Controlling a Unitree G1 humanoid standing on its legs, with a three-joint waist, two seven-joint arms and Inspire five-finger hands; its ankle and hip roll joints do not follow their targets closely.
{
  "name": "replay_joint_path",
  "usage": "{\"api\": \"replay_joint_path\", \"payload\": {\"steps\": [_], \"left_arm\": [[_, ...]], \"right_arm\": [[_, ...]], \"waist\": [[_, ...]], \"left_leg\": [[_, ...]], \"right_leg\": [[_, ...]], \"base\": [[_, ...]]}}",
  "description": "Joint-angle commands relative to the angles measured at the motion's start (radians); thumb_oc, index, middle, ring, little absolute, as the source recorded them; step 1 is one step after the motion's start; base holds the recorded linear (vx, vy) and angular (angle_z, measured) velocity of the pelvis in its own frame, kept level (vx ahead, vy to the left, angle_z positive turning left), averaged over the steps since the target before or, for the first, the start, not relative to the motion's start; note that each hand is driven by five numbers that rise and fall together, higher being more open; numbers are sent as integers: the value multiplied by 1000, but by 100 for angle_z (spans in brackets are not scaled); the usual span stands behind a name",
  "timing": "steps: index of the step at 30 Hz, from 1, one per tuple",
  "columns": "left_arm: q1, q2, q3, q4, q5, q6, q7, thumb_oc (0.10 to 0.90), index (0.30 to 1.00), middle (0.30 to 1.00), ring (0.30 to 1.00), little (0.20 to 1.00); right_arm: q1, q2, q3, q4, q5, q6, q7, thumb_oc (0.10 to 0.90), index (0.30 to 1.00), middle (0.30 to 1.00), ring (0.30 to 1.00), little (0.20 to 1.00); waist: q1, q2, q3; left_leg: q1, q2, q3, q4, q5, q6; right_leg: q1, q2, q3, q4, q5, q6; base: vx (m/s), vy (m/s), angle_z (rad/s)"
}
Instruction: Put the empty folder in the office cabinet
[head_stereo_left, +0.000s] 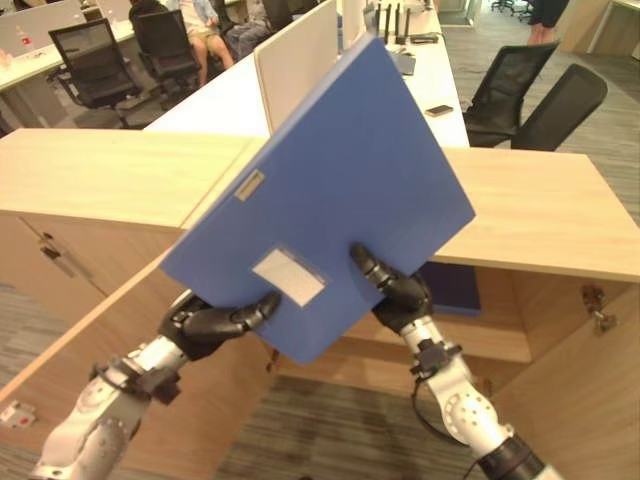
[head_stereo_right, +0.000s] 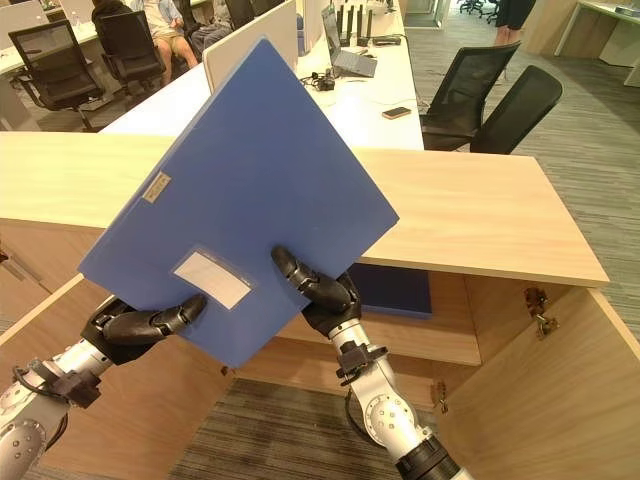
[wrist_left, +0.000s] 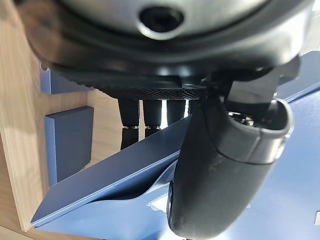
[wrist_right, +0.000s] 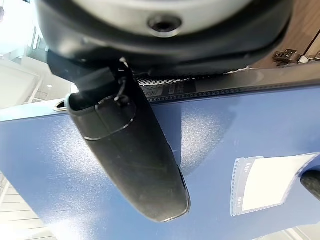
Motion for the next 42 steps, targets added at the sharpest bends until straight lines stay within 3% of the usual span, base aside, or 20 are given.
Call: {"api": "replay_joint_path", "payload": {"steps": [1, 20, 21, 22, 23, 24, 28, 32, 33, 34, 36, 37, 38, 40, 42], "left_arm": [[-76, 92, 47, -12, 17, -73, -7, 400, 300, 300, 300, 300], [-79, 2, 42, -2, 27, -96, 28, 400, 300, 300, 300, 300], [-71, -5, 48, -5, 30, -98, 33, 533, 500, 500, 500, 500], [-67, -13, 50, -3, 31, -101, 39, 609, 613, 613, 613, 613], [-61, -16, 54, -1, 35, -104, 44, 800, 900, 900, 900, 900], [-57, -22, 55, 1, 39, -107, 51, 800, 900, 900, 900, 900], [-26, -34, 93, -2, 68, -128, 68, 800, 900, 900, 900, 900], [1, -51, 136, 30, 125, -170, 81, 800, 900, 900, 900, 900], [34, -73, 169, 52, 176, -202, 90, 800, 900, 900, 900, 900], [34, -73, 169, 51, 176, -202, 90, 800, 900, 900, 900, 900], [73, -83, 184, 126, 258, -224, 104, 800, 900, 900, 900, 900], [72, -84, 183, 127, 259, -224, 104, 800, 900, 900, 900, 900], [105, -87, 184, 180, 341, -235, 111, 800, 900, 900, 900, 900], [105, -87, 182, 180, 342, -236, 112, 800, 900, 900, 900, 900], [154, -102, 166, 321, 516, -261, 122, 800, 900, 900, 900, 900]], "right_arm": [[-146, 66, -18, -169, -5, -34, 117, 400, 300, 300, 300, 300], [-111, 73, -17, -162, 14, -16, 117, 400, 300, 300, 300, 300], [-105, 69, -15, -161, 14, -12, 118, 400, 300, 300, 300, 300], [-98, 58, -12, -158, 12, -7, 119, 400, 300, 300, 300, 300], [-89, 43, -12, -159, 7, -1, 119, 400, 300, 300, 300, 300], [-84, 27, -9, -163, -4, 8, 118, 400, 300, 300, 300, 300], [-51, -89, -14, -196, -88, 65, 139, 400, 300, 300, 300, 300], [-32, -284, -29, -240, -202, 123, 174, 400, 300, 300, 300, 300], [-17, -388, -41, -241, -260, 151, 195, 400, 300, 300, 300, 300], [-17, -388, -41, -241, -260, 151, 195, 400, 300, 300, 300, 300], [15, -512, -43, -218, -323, 185, 227, 400, 300, 300, 300, 300], [16, -512, -43, -217, -323, 185, 228, 400, 300, 300, 300, 300], [54, -565, -58, -197, -376, 205, 257, 400, 300, 300, 300, 300], [56, -566, -59, -198, -376, 205, 257, 400, 300, 300, 300, 300], [142, -609, -97, -110, -482, 227, 281, 400, 300, 300, 300, 300]], "waist": [[-12, -21, -50], [-17, -21, -49], [-17, -22, -49], [-17, -23, -48], [-18, -24, -48], [-18, -26, -47], [-23, -31, -44], [-26, -40, -44], [-27, -43, -44], [-27, -43, -44], [-26, -46, -40], [-26, -45, -40], [-27, -46, -36], [-26, -45, -37], [-26, -44, -30]], "left_leg": [[32, -7, -31, -6, -97, -2], [30, -9, -35, -6, -96, 0], [29, -8, -34, -6, -96, 0], [29, -8, -34, -6, -96, -1], [29, -7, -33, -6, -96, -1], [28, -7, -33, -6, -95, -1], [25, -6, -34, -6, -93, -2], [21, -6, -37, -6, -90, -3], [19, -8, -39, -6, -89, -4], [19, -7, -39, -6, -89, -4], [15, -7, -40, -6, -86, -5], [16, -7, -40, -6, -86, -5], [12, -6, -42, -6, -84, -6], [11, -6, -42, -6, -84, -6], [5, -6, -44, -6, -80, -9]], "right_leg": [[11, -40, -8, 56, -65, 77], [10, -40, -10, 56, -65, 74], [10, -40, -9, 56, -65, 74], [9, -41, -9, 56, -65, 74], [9, -41, -10, 57, -65, 74], [8, -41, -11, 57, -65, 74], [6, -42, -11, 57, -64, 74], [5, -43, -14, 57, -65, 75], [5, -44, -17, 54, -63, 78], [5, -44, -17, 54, -63, 78], [4, -45, -23, 53, -62, 80], [4, -45, -23, 53, -62, 80], [2, -46, -26, 54, -62, 82], [3, -46, -26, 54, -62, 82], [-1, -48, -34, 52, -59, 85]], "base": [[0, 0, 0], [0, 0, 0], [0, 0, 0], [0, 0, 0], [0, 0, 0], [0, 0, 0], [0, 0, 0], [0, 0, 0], [0, 0, 0], [0, 0, 0], [0, 0, 0], [0, 0, 0], [0, 0, 0], [0, 0, 0], [-6, 9, 2]]}}
